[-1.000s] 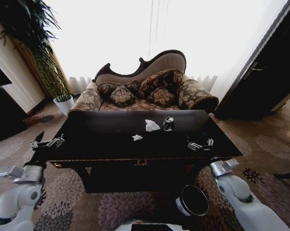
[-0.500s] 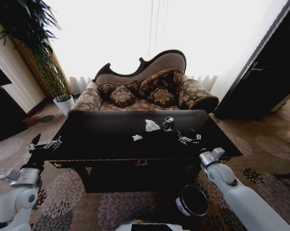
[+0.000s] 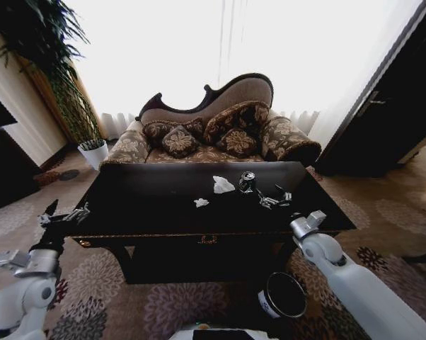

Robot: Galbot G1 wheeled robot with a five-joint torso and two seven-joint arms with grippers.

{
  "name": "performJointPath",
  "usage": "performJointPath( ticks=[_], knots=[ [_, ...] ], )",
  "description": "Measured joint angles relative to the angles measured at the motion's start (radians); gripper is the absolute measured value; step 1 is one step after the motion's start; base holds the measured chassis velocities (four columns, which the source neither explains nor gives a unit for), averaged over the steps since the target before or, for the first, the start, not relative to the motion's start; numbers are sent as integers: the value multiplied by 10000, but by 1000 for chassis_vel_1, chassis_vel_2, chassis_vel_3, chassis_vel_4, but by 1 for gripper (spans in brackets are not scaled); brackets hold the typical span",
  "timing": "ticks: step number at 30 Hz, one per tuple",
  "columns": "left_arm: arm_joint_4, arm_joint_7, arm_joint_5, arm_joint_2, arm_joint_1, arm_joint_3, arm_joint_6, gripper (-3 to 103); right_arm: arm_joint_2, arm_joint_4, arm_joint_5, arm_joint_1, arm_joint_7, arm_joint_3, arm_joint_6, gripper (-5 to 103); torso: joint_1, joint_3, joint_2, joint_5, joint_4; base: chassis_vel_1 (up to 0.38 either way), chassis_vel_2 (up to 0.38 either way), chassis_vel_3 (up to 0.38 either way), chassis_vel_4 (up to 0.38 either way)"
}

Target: Move to the front of the table and place the trash on the table into the trash bin.

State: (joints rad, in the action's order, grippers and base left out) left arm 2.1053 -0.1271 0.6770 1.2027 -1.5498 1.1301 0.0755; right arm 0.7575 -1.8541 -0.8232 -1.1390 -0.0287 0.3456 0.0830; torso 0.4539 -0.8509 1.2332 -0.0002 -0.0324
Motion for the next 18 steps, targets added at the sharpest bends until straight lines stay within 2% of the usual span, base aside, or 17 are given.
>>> performJointPath(
  ticks=[9,18],
  knots=[
    [58,-14,-7,59,-49,46,4,100,-232,0,45,160,4,-273,-109,100,0,0,-1,1,0,0,0,0,0],
    [15,-20,-47,106,-16,-9,5,100,-621,-58,53,113,-130,-173,-609,100,0,0,0,0,-1,0,0,0,0]
  ],
)
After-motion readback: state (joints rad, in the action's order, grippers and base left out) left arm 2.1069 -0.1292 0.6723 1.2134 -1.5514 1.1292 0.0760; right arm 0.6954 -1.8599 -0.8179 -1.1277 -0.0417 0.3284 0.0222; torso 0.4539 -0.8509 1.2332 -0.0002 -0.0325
